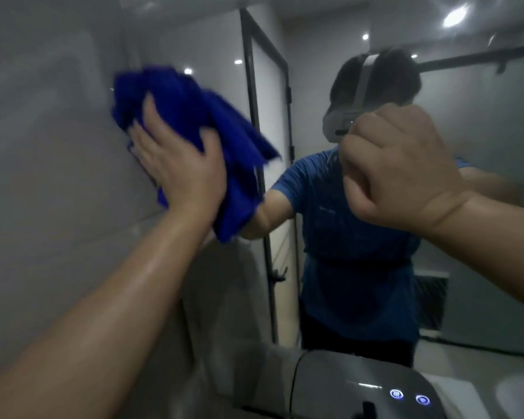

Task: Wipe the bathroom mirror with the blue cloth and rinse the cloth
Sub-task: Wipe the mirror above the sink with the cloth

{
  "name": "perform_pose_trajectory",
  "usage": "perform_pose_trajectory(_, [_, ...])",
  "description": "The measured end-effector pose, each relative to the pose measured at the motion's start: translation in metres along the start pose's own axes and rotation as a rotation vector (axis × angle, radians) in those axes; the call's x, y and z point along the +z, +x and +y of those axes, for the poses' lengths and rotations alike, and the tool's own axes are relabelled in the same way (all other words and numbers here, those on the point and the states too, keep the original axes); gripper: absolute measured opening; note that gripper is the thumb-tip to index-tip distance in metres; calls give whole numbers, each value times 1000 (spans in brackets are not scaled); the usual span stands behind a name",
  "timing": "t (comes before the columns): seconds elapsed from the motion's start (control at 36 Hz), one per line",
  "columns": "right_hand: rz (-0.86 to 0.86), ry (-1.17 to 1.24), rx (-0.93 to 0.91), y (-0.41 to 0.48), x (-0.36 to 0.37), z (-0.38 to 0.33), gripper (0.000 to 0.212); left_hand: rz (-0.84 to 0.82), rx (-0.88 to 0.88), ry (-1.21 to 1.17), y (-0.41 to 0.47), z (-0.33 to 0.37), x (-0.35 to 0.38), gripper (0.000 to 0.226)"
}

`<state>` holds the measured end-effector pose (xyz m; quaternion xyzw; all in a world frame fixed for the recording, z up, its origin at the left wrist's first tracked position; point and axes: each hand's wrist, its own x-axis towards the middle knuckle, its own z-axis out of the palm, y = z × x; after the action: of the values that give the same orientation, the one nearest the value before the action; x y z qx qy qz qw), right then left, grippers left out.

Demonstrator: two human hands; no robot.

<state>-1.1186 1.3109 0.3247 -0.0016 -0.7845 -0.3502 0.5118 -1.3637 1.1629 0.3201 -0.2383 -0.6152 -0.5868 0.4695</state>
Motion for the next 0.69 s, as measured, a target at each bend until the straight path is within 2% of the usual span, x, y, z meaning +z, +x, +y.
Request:
perform_pose_trajectory(0.06, [-9,-2,1,0,0,0,14,53,-40,106,39,35,10,83])
perform_pose_trajectory(0.14, [-29,19,26,-1,-3,-2,18,-28,-44,239,58,65,25,90])
perform_pose_trajectory(0.19, [-7,80,94,-1,-6,-4,27,-34,74,199,41,68,30,91])
perform_pose_trajectory(0.28, [31,133,166,-3,-8,-7,35,-32,252,81,-12,61,28,79])
perform_pose_trajectory(0.39, [37,96,132,-2,-5,-5,29,-244,409,-26,-126,42,4,83])
perform_pose_trajectory(0.53, [27,29,94,-1,-4,-4,22,-587,615,-59,-278,-31,-30,86])
perform_pose_trajectory(0.61, [23,2,67,-2,-2,-3,19,-706,627,3,-340,-77,-54,93])
perform_pose_trajectory(0.69, [32,-19,55,-2,-1,-1,17,-768,602,57,-362,-119,-79,89])
